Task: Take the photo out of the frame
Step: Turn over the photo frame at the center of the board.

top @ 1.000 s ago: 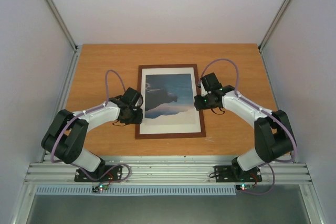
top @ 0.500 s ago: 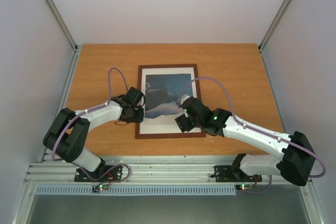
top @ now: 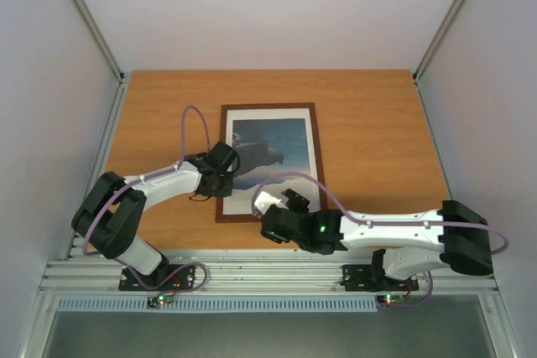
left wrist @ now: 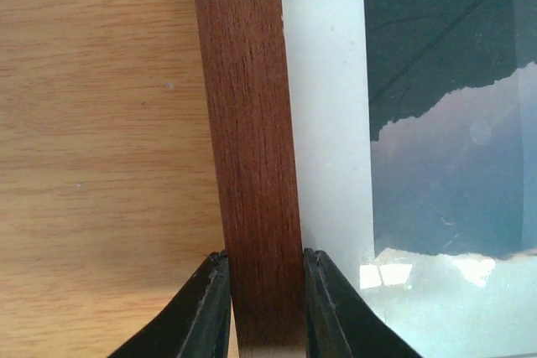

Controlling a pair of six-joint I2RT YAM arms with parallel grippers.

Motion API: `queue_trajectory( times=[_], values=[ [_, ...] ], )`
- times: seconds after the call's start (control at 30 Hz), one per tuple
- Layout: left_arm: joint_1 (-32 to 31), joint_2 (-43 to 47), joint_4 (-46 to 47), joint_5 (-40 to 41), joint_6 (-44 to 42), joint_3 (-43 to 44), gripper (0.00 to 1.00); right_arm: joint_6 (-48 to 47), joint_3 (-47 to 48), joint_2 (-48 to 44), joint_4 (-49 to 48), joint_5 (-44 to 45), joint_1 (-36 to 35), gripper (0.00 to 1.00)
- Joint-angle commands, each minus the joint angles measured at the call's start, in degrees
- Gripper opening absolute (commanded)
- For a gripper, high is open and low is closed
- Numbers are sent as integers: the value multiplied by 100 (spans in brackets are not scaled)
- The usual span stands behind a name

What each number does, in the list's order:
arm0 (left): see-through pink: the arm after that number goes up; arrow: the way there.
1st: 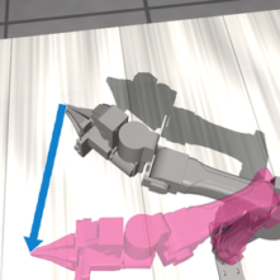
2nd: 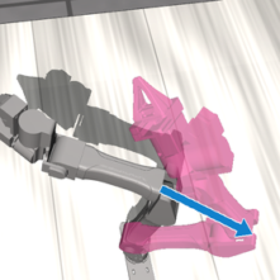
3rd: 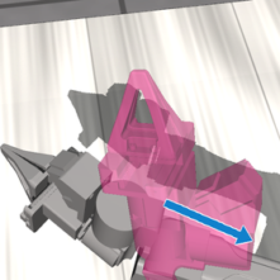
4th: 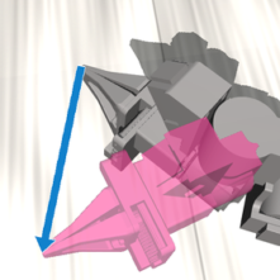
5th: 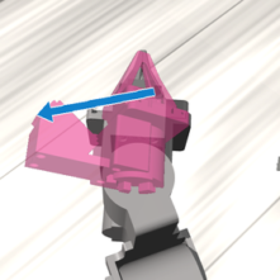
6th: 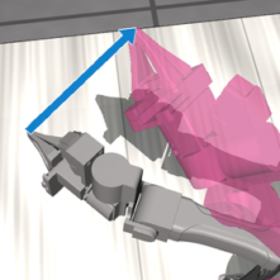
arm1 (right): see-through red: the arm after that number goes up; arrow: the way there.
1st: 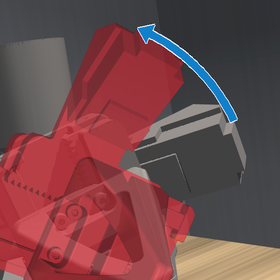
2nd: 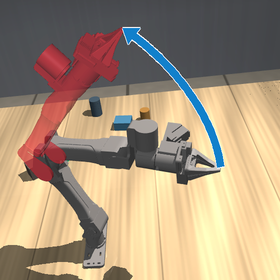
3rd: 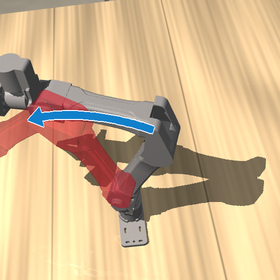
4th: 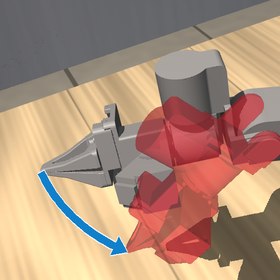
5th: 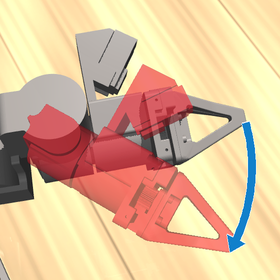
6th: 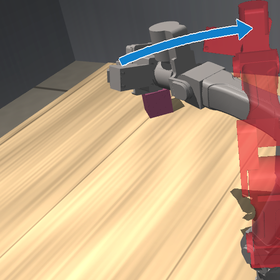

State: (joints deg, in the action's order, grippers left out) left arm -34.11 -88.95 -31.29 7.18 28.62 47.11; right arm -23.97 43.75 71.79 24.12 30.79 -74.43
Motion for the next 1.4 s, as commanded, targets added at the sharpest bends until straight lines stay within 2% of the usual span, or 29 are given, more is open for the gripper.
queue_trajectory(
  times=[0.0,0.07,0.2,0.33,0.47,0.67,0.9,1.13,1.37],
  values=[
    [-87,365,-379,264,-214,122,1,-486,-110,509,-696,785,-494,93],
    [-80,513,-388,269,-225,127,1,-775,-206,724,-1179,1041,-825,93],
    [-86,760,-433,248,-201,131,0,-697,-12,1233,-1148,1021,-1093,92],
    [-83,1077,-485,251,-160,99,1,-983,40,1686,-1540,1522,-1438,98],
    [-87,1304,-594,288,-115,133,1,-1123,269,2142,-1610,2129,-1619,98],
    [-82,1454,-632,186,-35,193,1,-1325,486,2665,-1893,2890,-1636,98],
    [-85,1516,-587,54,87,193,0,-1183,926,3329,-1694,3502,-1566,97],
    [-86,1682,-565,-19,178,88,1,-504,1190,3544,-979,3599,-1295,93],
    [-86,1866,-597,-82,205,40,1,-330,1270,3700,-698,3606,-1125,83]
  ],
)
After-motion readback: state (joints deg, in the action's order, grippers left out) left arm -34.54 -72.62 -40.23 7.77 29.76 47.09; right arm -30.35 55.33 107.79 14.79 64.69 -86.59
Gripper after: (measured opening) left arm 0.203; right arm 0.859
